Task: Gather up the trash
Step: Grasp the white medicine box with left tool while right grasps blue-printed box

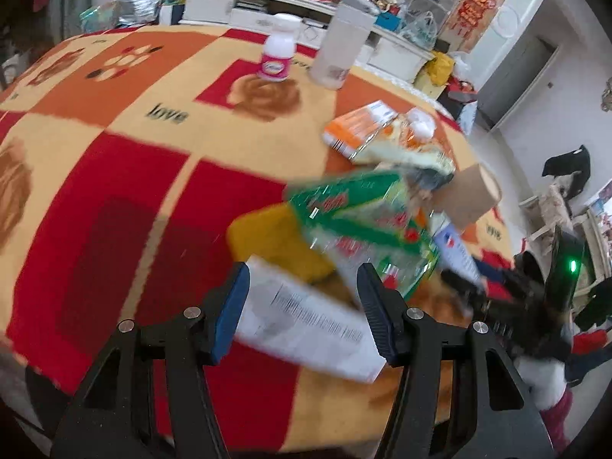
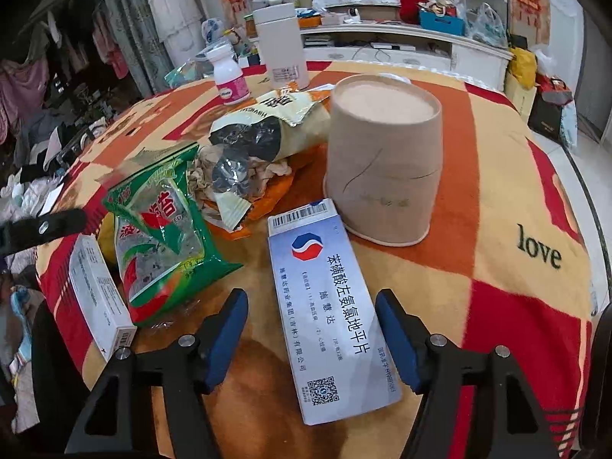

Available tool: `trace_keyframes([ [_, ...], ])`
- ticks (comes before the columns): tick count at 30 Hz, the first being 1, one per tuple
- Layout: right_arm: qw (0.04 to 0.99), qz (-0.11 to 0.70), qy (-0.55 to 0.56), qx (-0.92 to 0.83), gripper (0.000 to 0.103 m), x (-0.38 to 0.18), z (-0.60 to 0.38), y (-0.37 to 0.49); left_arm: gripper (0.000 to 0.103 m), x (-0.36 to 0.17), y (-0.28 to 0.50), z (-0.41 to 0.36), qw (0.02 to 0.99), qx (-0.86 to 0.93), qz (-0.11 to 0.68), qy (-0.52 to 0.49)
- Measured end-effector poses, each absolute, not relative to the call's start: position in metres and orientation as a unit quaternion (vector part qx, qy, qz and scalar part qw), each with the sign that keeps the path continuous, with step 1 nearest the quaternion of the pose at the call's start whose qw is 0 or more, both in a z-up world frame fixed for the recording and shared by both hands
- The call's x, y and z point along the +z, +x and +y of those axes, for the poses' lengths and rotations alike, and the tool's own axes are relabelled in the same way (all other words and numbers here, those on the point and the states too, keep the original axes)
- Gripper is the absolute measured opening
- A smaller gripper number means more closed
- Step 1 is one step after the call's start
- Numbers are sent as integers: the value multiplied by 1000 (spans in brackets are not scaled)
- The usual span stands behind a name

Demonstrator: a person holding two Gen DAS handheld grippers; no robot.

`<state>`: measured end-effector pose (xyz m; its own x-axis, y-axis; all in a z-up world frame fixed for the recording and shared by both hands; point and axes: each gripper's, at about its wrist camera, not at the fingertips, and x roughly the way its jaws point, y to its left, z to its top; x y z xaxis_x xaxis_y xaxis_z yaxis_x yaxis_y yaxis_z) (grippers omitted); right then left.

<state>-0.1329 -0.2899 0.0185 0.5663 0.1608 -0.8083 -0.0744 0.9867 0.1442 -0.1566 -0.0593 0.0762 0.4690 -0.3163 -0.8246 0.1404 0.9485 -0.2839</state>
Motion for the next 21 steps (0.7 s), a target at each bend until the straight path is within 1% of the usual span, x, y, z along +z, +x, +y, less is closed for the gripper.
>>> trace_keyframes([
  [3, 882, 464, 54, 67, 68, 16, -290, -132, 57, 70, -169, -57, 847, -132, 507, -97],
  [6, 881, 465, 55, 66, 68, 15, -289, -131, 57, 73, -170, -64, 855, -132, 490, -107],
  [11, 881, 465, 48, 68, 68, 18, -287, -135, 57, 72, -181, -72, 857, -119, 490, -100],
  [14, 882, 463, 52, 72, 74, 17, -289, -134, 57, 64, -188, -62, 850, -106, 501, -121],
  [20, 881, 466, 34, 75, 74, 14, -280, -127, 57, 54, -182, -66, 846, -94, 500, -159],
  [21, 881, 465, 32, 75, 74, 14, -279, -127, 59, 51, -179, -71, 848, -87, 498, -160],
])
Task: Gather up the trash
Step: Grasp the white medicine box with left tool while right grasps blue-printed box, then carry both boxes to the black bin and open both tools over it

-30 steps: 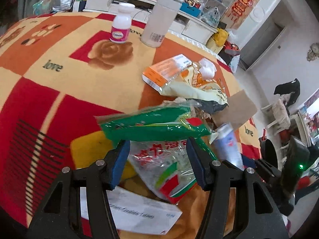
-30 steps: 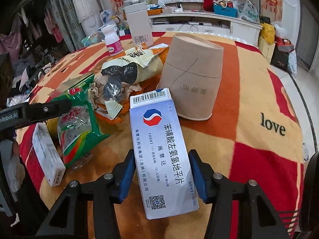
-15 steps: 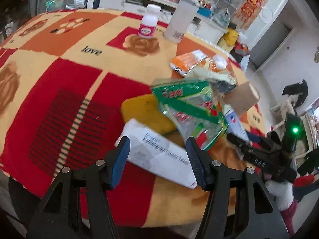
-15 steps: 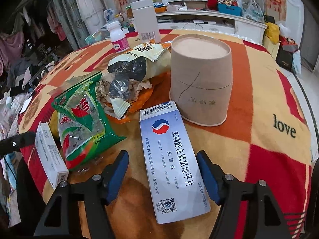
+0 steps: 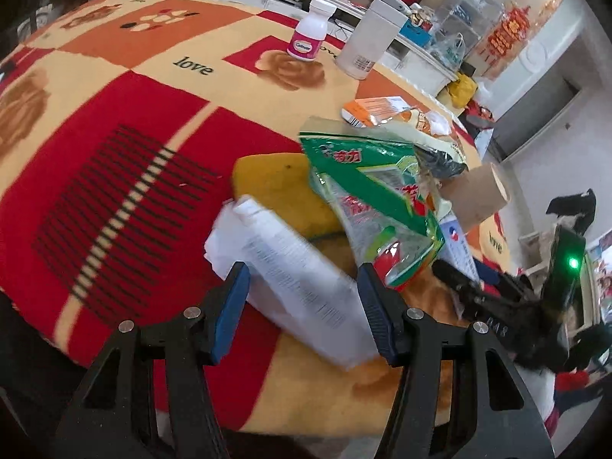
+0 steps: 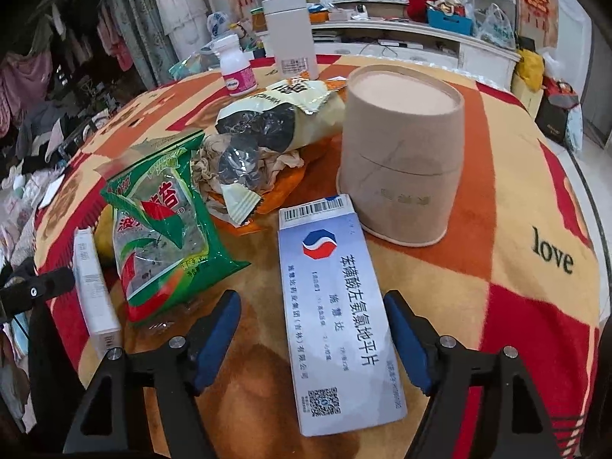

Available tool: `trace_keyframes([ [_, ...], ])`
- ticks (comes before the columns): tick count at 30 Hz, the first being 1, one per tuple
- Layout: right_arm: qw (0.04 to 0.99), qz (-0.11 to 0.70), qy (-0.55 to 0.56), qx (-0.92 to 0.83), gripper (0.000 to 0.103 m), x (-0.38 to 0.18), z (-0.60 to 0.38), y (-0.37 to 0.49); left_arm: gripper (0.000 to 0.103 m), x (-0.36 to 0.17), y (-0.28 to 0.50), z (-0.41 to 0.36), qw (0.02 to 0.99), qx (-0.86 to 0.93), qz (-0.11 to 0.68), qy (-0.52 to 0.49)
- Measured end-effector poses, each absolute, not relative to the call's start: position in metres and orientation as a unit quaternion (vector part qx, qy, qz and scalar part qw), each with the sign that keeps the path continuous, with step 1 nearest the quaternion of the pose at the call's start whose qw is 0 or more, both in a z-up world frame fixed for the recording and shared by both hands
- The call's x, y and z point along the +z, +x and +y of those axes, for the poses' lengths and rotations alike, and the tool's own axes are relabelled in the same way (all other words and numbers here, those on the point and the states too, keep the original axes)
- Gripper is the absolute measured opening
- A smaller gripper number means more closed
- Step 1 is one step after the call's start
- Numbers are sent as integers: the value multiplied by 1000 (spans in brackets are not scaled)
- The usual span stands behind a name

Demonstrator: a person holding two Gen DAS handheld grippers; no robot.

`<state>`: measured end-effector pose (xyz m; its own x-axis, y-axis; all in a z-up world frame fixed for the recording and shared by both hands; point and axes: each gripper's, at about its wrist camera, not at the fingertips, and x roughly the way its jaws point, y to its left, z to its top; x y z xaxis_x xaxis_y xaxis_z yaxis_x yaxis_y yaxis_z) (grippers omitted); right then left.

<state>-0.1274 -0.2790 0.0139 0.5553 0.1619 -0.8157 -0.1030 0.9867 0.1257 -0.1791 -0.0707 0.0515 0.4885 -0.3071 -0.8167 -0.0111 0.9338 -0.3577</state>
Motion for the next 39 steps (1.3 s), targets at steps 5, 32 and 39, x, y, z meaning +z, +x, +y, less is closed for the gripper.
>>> trace_keyframes([
  [5, 881, 467, 28, 74, 74, 13, -278, -128, 62, 48, -173, -75, 850, -83, 493, -165],
  [32, 894, 429, 61, 113, 44, 44, -296, -163, 18, 75, -206, -92, 829, -194, 503, -147],
  [39, 902, 418, 59, 89, 44, 54, -311, -181, 18, 93, -206, -143, 830, -247, 486, -118],
])
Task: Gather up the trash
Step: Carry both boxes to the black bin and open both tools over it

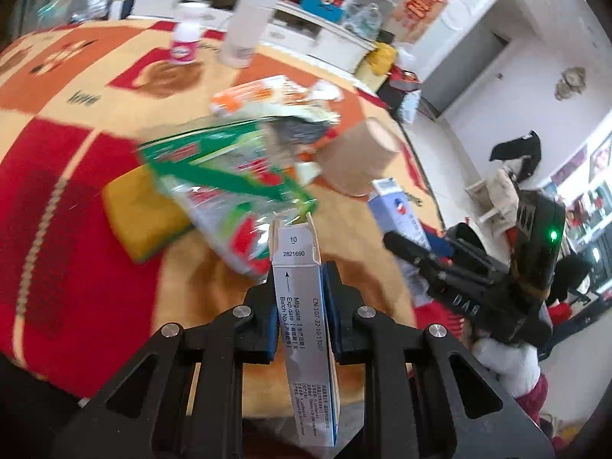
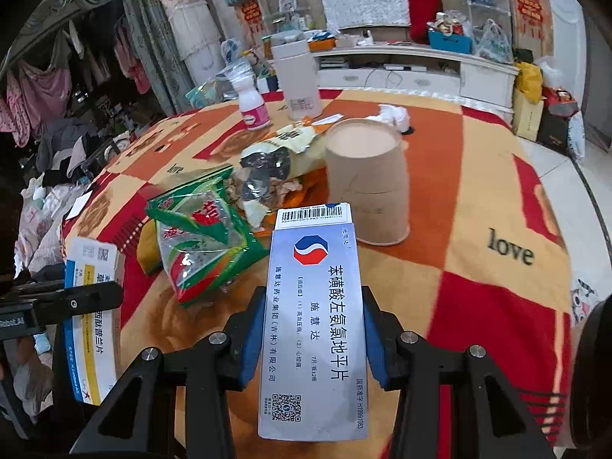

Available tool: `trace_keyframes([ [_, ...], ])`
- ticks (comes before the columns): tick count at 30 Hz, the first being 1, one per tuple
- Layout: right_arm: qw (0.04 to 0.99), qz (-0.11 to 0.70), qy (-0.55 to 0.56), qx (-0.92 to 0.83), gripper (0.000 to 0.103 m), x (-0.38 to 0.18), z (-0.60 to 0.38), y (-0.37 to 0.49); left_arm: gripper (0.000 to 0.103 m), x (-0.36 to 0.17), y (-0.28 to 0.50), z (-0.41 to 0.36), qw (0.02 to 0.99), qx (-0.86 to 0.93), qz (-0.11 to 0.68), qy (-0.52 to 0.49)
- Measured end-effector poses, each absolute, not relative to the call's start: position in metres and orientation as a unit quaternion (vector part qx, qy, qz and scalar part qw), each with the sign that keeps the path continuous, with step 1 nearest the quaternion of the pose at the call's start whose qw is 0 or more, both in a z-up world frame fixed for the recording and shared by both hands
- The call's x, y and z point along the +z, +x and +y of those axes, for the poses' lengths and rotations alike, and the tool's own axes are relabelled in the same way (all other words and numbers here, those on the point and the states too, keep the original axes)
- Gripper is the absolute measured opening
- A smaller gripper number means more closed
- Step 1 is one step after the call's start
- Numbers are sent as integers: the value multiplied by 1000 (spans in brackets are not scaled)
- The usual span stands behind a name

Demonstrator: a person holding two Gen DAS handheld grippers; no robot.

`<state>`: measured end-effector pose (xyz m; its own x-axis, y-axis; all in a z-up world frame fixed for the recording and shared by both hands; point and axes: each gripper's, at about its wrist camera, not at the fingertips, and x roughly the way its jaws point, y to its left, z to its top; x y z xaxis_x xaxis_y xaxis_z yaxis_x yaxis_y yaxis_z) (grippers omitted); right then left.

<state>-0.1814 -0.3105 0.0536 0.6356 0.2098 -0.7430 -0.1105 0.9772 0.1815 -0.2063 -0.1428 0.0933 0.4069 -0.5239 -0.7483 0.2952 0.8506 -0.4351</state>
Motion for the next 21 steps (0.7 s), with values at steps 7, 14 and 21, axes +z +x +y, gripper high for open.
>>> trace_keyframes([
  [7, 909, 410, 64, 42, 44, 60, -348, -196, 16, 101, -192, -211, 826, -294, 475, -75],
  [14, 912, 401, 85, -11, 44, 62, -397, -213, 16, 102, -177, -265, 817, -331, 470, -52],
  [21, 912, 392, 107, -61, 44, 65, -448, -229, 16, 100, -165, -318, 803, -361, 473, -38],
])
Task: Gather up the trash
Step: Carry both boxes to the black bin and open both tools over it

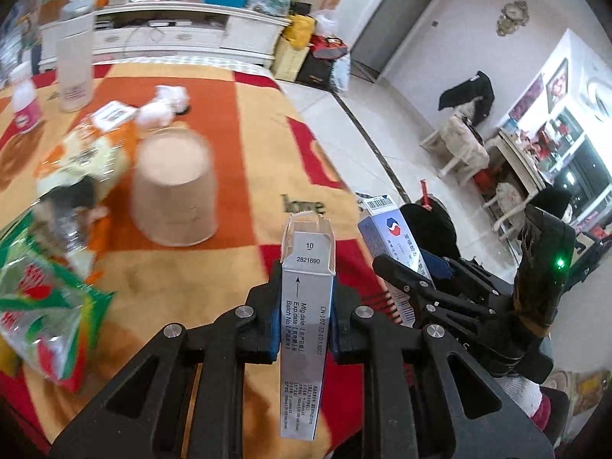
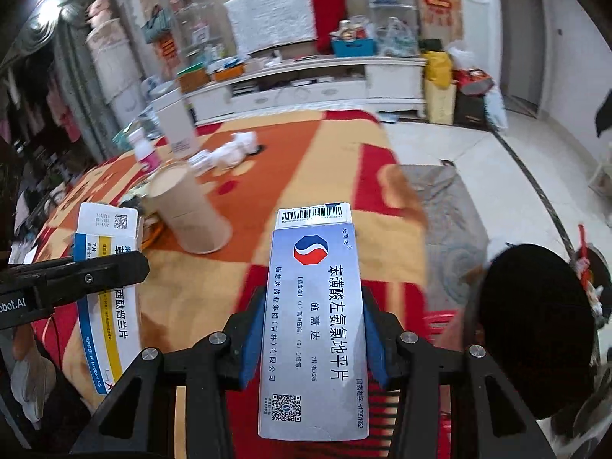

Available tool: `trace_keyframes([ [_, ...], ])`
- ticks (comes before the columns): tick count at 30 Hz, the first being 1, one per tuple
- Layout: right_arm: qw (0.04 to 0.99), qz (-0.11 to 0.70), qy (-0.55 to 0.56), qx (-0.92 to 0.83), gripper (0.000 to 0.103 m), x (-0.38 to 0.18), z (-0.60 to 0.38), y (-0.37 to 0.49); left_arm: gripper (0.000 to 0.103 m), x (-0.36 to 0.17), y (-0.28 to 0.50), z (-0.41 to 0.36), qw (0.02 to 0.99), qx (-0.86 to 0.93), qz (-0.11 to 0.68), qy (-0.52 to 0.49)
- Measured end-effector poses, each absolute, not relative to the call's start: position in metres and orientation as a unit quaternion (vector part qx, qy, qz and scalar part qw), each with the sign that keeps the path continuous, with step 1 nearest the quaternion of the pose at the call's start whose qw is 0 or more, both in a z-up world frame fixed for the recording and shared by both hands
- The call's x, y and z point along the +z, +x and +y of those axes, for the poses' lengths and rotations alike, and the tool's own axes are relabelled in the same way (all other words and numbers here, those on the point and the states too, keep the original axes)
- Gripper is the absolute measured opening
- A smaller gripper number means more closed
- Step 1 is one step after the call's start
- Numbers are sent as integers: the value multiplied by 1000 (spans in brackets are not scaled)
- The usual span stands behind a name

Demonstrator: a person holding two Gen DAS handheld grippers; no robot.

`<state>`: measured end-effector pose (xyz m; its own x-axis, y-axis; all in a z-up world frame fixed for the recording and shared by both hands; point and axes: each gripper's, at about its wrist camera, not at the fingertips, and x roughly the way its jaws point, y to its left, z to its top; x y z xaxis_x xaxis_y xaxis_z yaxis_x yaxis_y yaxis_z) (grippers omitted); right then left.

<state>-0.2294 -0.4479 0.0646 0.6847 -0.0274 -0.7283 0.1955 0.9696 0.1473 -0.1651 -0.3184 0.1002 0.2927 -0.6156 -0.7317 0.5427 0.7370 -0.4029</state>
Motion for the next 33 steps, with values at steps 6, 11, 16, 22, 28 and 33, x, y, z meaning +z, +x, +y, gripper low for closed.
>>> trace_keyframes([
  [6, 906, 389, 128, -107, 44, 64, -492, -249, 16, 104, -161, -364, 792, -389, 469, -31],
  [11, 898, 388, 146, -147, 44, 59, -529, -267, 16, 103, -163, -401, 781, -413, 468, -25],
  [16, 890, 389, 157, -178, 44, 55, -560, -283, 16, 102, -165, -436, 772, -429, 468, -18],
  [22, 880, 389, 175, -210, 44, 48, -591, -298, 16, 99, -164, -475, 763, -444, 468, -21],
  [28, 873, 387, 187, -229, 44, 44, -612, -305, 16, 90, -163, -512, 751, -456, 476, -24],
  [33, 870, 383, 195, -243, 44, 43, -626, -311, 16, 82, -164, -531, 742, -471, 475, -35],
])
